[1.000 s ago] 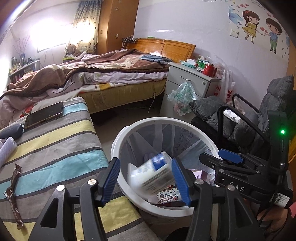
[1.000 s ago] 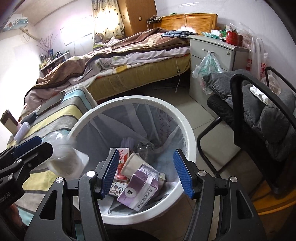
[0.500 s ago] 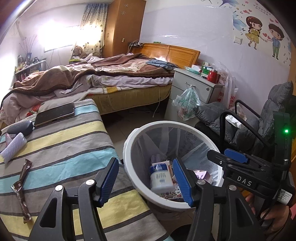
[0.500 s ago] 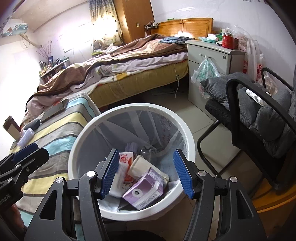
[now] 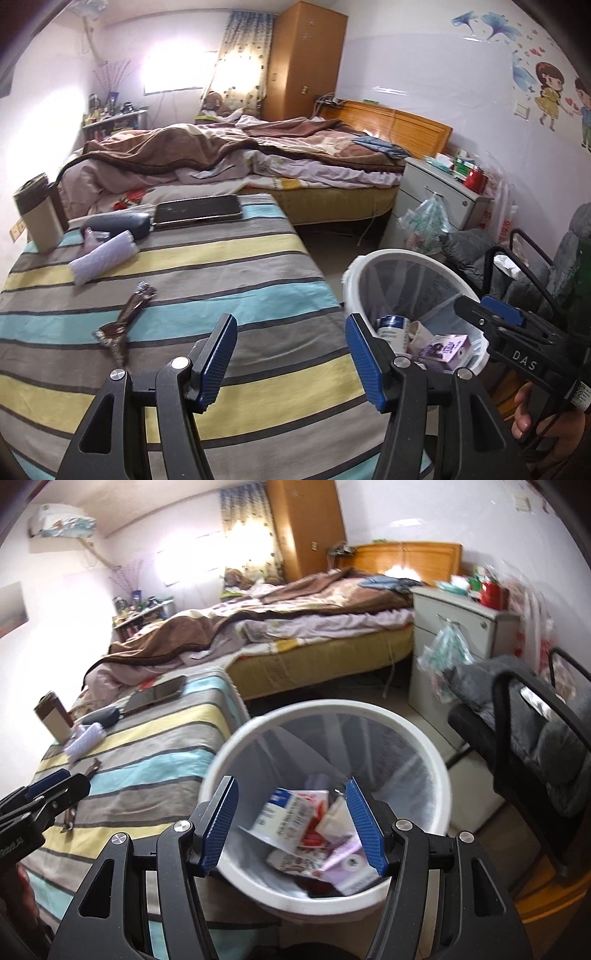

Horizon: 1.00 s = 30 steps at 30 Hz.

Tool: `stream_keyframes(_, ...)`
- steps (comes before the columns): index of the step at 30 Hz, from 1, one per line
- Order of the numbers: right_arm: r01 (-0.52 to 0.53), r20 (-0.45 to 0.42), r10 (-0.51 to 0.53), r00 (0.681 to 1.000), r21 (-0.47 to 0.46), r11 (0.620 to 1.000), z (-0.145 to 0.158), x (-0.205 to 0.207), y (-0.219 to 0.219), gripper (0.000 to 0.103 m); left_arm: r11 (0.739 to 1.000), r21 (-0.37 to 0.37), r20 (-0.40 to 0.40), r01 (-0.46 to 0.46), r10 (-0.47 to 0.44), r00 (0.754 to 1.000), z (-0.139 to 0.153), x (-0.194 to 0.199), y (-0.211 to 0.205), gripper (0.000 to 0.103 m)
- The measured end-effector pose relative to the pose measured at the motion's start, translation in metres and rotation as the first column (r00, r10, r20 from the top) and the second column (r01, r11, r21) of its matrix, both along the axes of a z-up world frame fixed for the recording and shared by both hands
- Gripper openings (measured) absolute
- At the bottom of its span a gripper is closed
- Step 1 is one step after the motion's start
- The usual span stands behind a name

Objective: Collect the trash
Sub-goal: 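Move both tools back over the bed toward the brown chocolate wrappers, then close the left gripper on a brown chocolate bar wrapper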

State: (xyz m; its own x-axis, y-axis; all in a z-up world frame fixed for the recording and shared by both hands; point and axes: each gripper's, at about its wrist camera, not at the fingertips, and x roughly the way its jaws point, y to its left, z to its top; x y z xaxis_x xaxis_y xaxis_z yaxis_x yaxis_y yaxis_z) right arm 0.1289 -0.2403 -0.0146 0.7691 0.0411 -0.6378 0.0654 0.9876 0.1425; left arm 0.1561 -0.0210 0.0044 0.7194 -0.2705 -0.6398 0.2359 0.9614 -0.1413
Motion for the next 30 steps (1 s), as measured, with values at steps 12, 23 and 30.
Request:
stream_keyframes(12,-0.103,0.009,0.103,0.995,0.015,0.995,-0.001,0.009,0.044,0.062,0.981,0.082,0.003,-0.178,0.179,0.984,-0.014,-0.006,0.068,0.061)
stream_keyframes(23,-0.205,0.002,0.205,0.979,0.001,0.979,0.000,0.018,0.084,0.062,0.944,0.146,-0.080,-0.295,0.309,0.948,-0.044,0.011,0.115,0.061)
stream_keyframes(30,-0.245,-0.002,0.245,0.969,-0.011,0.969,0.000,0.024,0.107,0.062,0.945,0.158,-0.107,-0.285,0.304,0.947,-0.056,0.028,0.120,0.061)
